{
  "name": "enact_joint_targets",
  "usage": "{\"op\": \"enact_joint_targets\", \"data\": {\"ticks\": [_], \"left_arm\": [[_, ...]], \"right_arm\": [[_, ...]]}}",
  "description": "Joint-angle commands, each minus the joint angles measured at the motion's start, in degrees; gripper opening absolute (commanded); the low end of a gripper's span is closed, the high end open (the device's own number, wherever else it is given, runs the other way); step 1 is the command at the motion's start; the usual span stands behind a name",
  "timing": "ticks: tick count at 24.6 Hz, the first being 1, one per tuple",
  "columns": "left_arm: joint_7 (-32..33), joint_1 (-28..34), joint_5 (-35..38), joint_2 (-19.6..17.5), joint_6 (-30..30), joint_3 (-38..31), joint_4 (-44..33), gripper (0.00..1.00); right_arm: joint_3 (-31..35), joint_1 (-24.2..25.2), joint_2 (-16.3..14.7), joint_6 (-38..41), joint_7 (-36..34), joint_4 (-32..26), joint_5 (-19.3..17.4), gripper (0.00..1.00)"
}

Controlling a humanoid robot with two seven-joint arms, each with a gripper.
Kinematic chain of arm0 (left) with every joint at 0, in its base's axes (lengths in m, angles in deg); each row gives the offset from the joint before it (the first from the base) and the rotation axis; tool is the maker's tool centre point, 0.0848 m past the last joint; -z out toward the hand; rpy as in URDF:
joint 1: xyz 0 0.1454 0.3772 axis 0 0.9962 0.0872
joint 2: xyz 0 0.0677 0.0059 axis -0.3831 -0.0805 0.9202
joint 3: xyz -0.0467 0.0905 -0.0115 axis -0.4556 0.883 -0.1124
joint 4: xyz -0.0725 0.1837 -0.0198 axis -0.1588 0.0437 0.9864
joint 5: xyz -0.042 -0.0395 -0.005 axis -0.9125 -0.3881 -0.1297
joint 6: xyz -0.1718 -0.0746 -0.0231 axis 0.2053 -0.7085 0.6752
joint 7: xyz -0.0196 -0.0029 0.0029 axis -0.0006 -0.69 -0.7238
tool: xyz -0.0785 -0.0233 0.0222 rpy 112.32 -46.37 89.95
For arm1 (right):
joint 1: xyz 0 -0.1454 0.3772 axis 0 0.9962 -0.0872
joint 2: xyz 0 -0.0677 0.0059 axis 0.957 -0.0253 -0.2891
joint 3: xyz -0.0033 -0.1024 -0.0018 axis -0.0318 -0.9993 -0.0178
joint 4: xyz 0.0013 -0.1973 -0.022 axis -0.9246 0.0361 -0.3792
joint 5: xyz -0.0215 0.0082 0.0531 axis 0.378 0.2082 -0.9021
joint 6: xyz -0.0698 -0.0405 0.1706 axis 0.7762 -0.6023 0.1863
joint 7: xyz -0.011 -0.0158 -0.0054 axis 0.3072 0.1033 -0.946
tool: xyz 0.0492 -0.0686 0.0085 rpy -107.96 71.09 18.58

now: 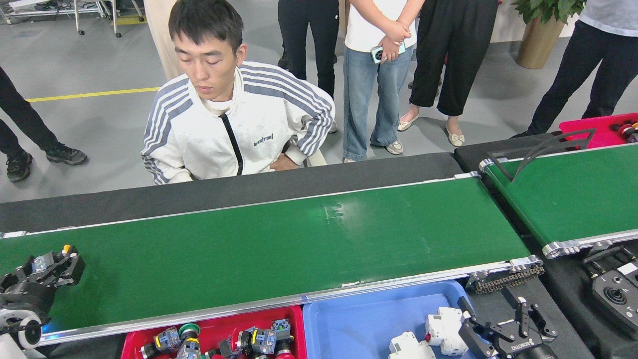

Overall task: Pick switch part from conveyor to tray
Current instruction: 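Grasp the yellow-button switch with the left gripper, drop in red tray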

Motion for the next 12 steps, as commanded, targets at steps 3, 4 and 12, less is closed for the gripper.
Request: {"op": "enact_joint_targets", "data": {"ticks": [3,4,12], "left_arm": [[3.0,12.4,-0.2,5.9,-15.1,0.0,-26.0,0.39],[3.9,16.7,-0.2,8.3,-18.8,0.0,-32.6,0.48],[5.4,32.4,0.4,20.4,-20.6,7.0,-51.3,1.0]], "right_arm": [[1.7,-0.3,0.0,-0.9,-0.2,-0.5,-0.3,1.0],[2.4,-0.3,0.1,-0.9,-0.2,-0.5,-0.3,1.0],[2.9,0.2,0.1,-0.8,-0.3,-0.8,-0.4,1.0]]}}
